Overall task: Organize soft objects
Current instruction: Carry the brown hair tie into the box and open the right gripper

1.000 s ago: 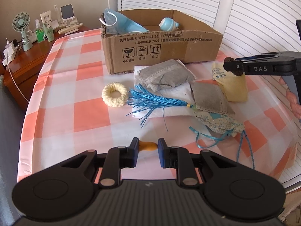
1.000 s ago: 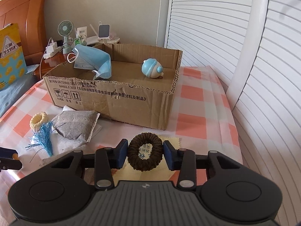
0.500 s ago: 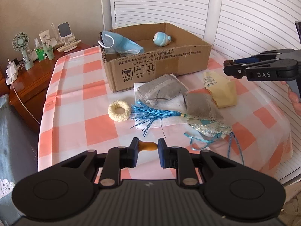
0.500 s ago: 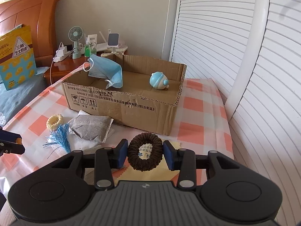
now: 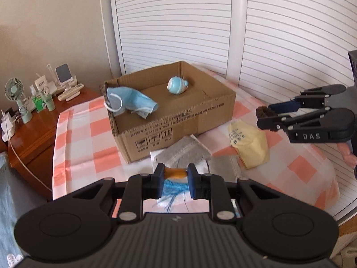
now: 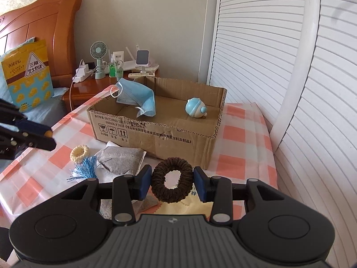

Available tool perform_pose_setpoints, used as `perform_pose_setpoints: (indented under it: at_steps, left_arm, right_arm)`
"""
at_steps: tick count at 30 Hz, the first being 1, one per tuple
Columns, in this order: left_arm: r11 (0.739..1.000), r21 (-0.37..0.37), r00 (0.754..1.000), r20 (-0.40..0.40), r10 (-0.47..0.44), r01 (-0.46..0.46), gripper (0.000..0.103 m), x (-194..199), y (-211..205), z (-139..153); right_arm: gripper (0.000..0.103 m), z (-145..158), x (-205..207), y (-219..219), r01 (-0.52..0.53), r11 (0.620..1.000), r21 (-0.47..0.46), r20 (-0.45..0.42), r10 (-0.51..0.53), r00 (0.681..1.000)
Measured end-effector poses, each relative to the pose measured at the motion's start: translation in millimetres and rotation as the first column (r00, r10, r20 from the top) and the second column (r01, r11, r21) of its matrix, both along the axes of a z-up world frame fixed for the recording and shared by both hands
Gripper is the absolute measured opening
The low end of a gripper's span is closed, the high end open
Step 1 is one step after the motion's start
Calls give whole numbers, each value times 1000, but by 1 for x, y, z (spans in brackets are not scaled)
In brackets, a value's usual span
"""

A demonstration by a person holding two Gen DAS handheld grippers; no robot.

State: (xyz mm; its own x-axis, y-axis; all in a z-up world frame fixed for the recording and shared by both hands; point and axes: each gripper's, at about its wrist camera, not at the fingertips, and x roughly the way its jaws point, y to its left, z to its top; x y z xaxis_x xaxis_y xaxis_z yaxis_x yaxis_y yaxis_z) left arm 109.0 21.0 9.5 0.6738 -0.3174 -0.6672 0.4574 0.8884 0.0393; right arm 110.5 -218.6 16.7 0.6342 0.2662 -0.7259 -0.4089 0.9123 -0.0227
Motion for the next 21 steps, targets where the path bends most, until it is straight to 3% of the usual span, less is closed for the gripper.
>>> perform_pose_setpoints:
  at_steps: [7,11,12,15,17,21]
  left_arm:
    - [999,21,998,46,-29,28,20,69,-27,20]
    - [998,57,998,69,7,-11,21,107,-42,16]
    - [998,61,996,85,27,-32,31,112,-44,14]
    - [994,63,988,127,86,-94,94,119,-41,5]
    - [989,56,979,159,127,-137,99,112,-36,1]
    - [984,58,979,126,160,-169,99,90,-24,0]
  right_arm:
    - [46,5,4,-4,8,1000,19,12,-8,1000]
    - [46,7,7,-8,18,1000,20,17,-19,1000]
    - [46,6,8,-9,22,1000,17,20,-22,1000]
    - [46,3,11,-11,32,999,18,12,-32,999]
    - [46,1,14,-12,35,999,20,6,-35,999]
    - [46,0,19,-11,31,999,23,3,-32,999]
